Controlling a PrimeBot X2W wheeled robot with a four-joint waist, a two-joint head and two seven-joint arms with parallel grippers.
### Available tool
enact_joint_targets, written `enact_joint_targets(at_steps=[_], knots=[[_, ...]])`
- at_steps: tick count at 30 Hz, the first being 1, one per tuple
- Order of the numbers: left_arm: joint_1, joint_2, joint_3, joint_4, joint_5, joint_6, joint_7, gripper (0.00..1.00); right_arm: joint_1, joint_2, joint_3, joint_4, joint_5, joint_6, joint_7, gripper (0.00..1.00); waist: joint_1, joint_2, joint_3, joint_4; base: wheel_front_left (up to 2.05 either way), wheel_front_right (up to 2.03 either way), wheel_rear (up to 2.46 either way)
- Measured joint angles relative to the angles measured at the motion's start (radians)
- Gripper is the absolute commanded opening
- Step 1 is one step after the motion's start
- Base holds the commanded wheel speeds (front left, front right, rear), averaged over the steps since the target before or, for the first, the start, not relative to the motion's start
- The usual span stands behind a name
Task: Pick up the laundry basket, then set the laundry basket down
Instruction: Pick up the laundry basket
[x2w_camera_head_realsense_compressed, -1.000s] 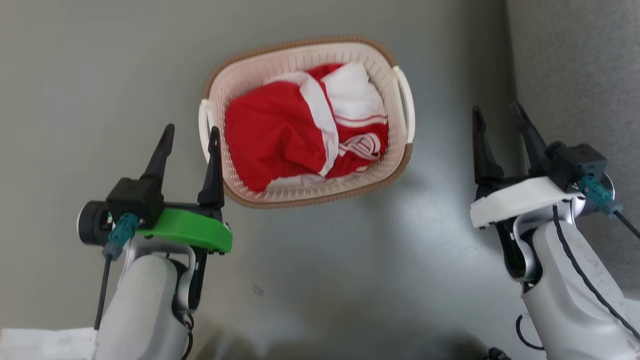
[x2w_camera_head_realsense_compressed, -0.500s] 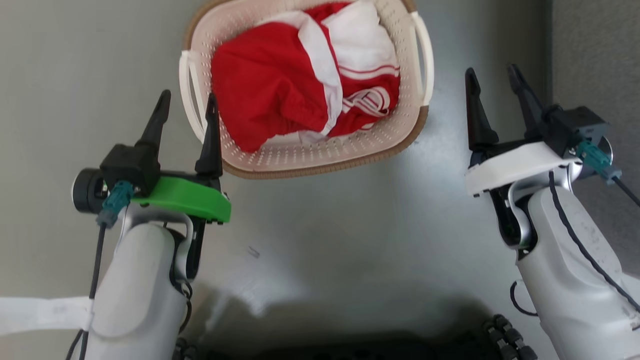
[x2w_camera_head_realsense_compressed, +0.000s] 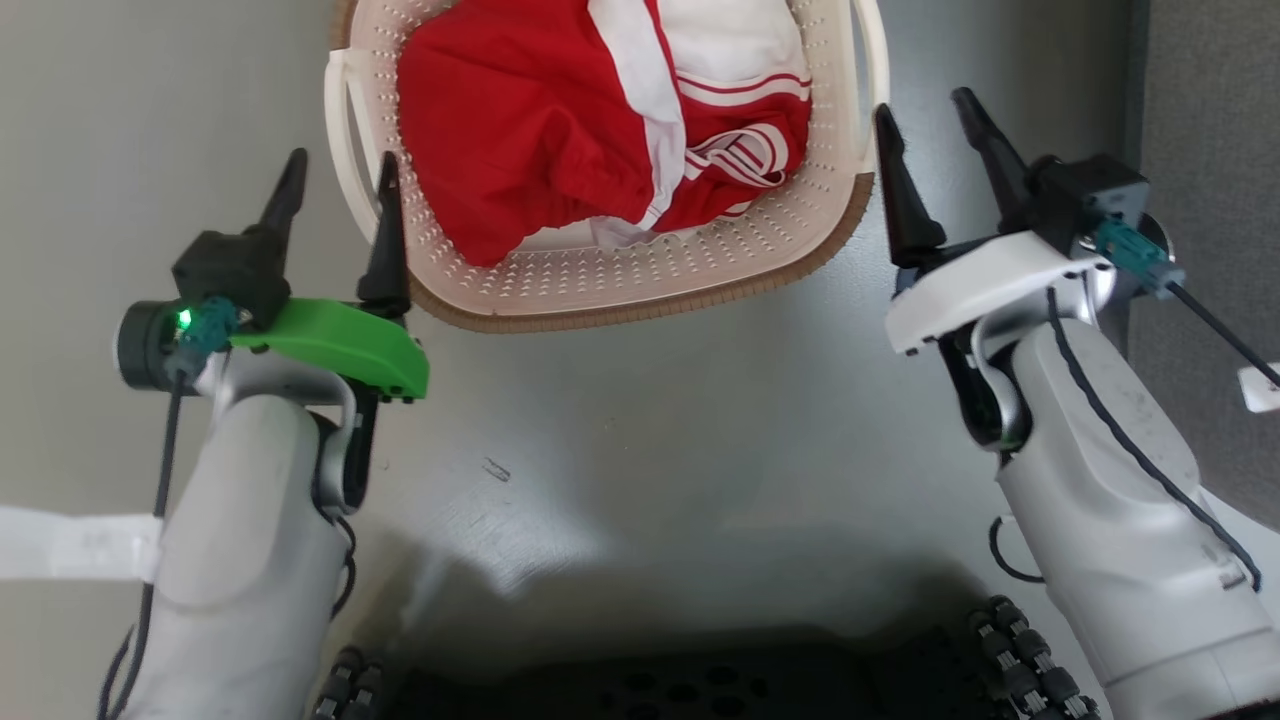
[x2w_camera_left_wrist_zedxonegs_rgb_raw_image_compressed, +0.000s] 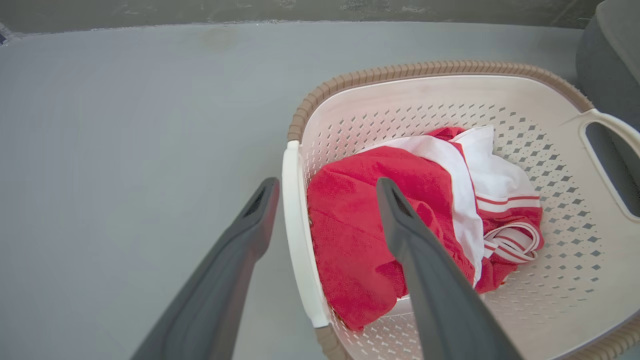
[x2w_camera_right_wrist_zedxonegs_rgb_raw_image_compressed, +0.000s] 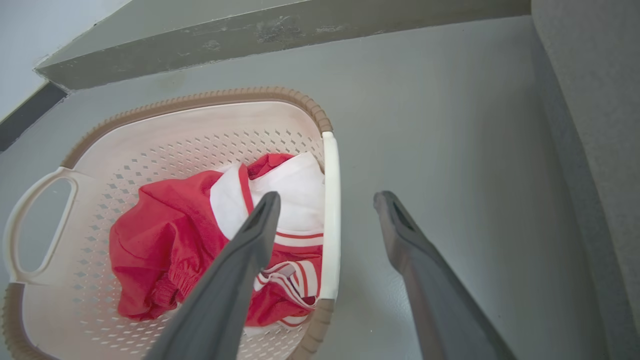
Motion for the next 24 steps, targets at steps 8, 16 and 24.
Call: enact_joint_targets(at_steps=[8,16,24], knots=[[-0.104,0.01,-0.007,0.136,-0.008,-0.028,0.051,1.0,-0.107,0.015,0.024,0.132,0.011,0.009,0.013,1.0,0.0,0.0,0.005,-0.013,0.0,0.0,0.0],[-0.205,0.013,-0.021,0.26,-0.019,-0.072,0.136,1.0,-0.202,0.017,0.067,0.267,0.02,0.035,0.091,1.0,0.0,0.0,0.008,-0.017,0.0,0.0,0.0],[-0.297,0.01,-0.021,0.373,-0.054,-0.098,0.235,1.0,-0.297,0.018,0.089,0.386,0.048,0.056,0.188,1.0,0.0,0.0,0.011,-0.018,0.0,0.0,0.0]])
